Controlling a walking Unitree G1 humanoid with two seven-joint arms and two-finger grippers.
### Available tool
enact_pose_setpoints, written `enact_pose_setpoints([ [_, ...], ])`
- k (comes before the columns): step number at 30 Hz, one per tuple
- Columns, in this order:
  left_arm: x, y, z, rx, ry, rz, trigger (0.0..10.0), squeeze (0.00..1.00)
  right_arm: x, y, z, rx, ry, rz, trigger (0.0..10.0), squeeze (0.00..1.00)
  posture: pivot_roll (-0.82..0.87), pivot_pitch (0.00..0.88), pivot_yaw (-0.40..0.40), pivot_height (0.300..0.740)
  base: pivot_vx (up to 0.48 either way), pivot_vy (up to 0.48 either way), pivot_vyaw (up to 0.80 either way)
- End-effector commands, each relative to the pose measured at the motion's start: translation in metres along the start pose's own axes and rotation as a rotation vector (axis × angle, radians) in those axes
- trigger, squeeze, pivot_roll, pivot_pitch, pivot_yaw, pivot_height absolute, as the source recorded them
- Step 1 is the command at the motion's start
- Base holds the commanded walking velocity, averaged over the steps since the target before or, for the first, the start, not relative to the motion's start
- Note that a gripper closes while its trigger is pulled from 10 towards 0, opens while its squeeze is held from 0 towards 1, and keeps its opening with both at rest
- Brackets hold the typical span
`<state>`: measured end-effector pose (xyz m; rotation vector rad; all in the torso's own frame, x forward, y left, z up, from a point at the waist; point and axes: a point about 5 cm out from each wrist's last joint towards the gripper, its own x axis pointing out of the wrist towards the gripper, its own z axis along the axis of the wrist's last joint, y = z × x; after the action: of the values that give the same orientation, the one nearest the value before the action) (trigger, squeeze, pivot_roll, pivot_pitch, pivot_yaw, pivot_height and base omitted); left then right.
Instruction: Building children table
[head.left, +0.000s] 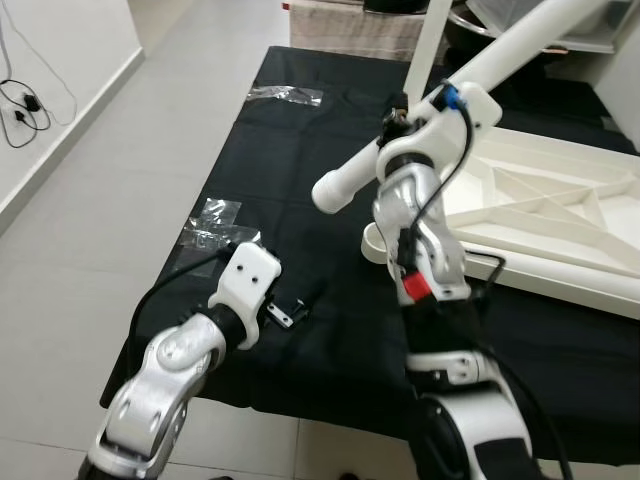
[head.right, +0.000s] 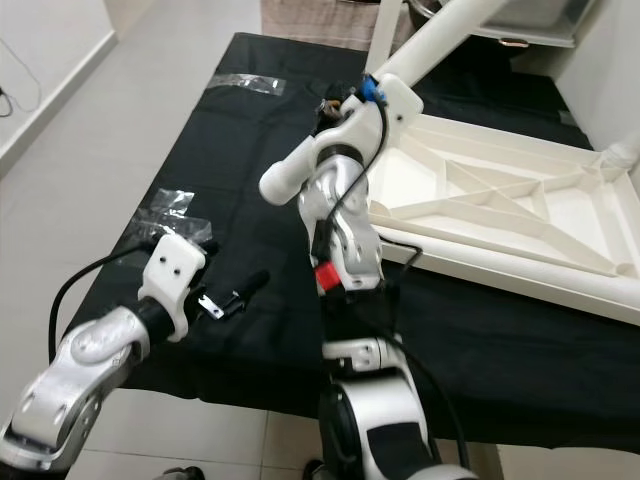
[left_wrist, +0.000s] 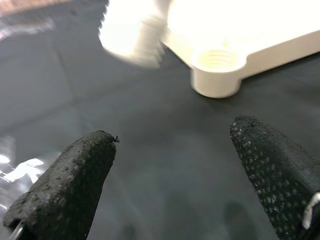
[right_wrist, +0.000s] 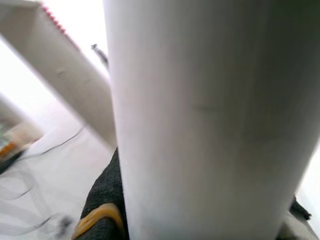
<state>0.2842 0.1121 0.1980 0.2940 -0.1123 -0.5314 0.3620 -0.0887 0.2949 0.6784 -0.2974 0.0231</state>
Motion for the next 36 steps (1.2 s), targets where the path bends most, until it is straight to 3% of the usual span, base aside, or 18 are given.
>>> enact_pose_setpoints([
  [1,0.009,0.002,-0.006,0.062,0.051,0.022,10.0,1.0,-0.009,0.003,-0.001,0.015,0.032,0.12,10.0,0.0,0.12,0.158,-0.054,0.74,0.0,0.0,0.0],
  [4,0.013,0.003,-0.006,0.055,0.062,0.023,10.0,1.0,-0.013,0.004,-0.002,0.007,0.043,0.153,10.0,0.0,0.12,0.155,-0.058,0.74,0.0,0.0,0.0],
  [5,0.019,0.004,-0.005,0.063,0.066,0.027,10.0,0.0,-0.017,0.004,-0.003,-0.005,0.057,0.198,10.0,0.0,0.12,0.152,-0.054,0.74,0.0,0.0,0.0],
  [14,0.046,0.007,0.0,0.132,0.05,0.004,10.0,0.0,-0.033,0.008,-0.006,-0.028,0.108,0.32,10.0,0.0,0.11,0.145,-0.051,0.74,0.0,0.0,0.0],
  [27,0.061,-0.003,-0.001,0.171,0.035,-0.058,10.0,0.0,-0.047,0.014,-0.018,-0.016,0.191,0.394,10.0,0.0,0.11,0.144,-0.05,0.74,0.0,0.0,0.0],
  [28,0.061,-0.003,-0.002,0.167,0.039,-0.059,0.9,0.0,-0.048,0.014,-0.019,-0.014,0.197,0.394,10.0,0.0,0.12,0.143,-0.05,0.74,0.0,0.0,0.0],
  [29,0.061,-0.003,-0.002,0.167,0.039,-0.059,0.9,0.0,-0.048,0.014,-0.019,-0.014,0.197,0.394,10.0,0.0,0.12,0.143,-0.05,0.74,0.0,0.0,0.0],
  [30,0.06,-0.004,-0.006,0.175,0.054,-0.067,0.0,0.0,-0.048,0.014,-0.019,-0.017,0.203,0.396,10.0,0.0,0.12,0.143,-0.05,0.74,0.0,0.0,0.0],
  [36,0.058,-0.006,-0.012,0.183,0.071,-0.086,0.0,0.0,-0.047,0.014,-0.018,-0.028,0.199,0.395,10.0,0.0,0.11,0.141,-0.047,0.74,0.0,0.0,0.0],
])
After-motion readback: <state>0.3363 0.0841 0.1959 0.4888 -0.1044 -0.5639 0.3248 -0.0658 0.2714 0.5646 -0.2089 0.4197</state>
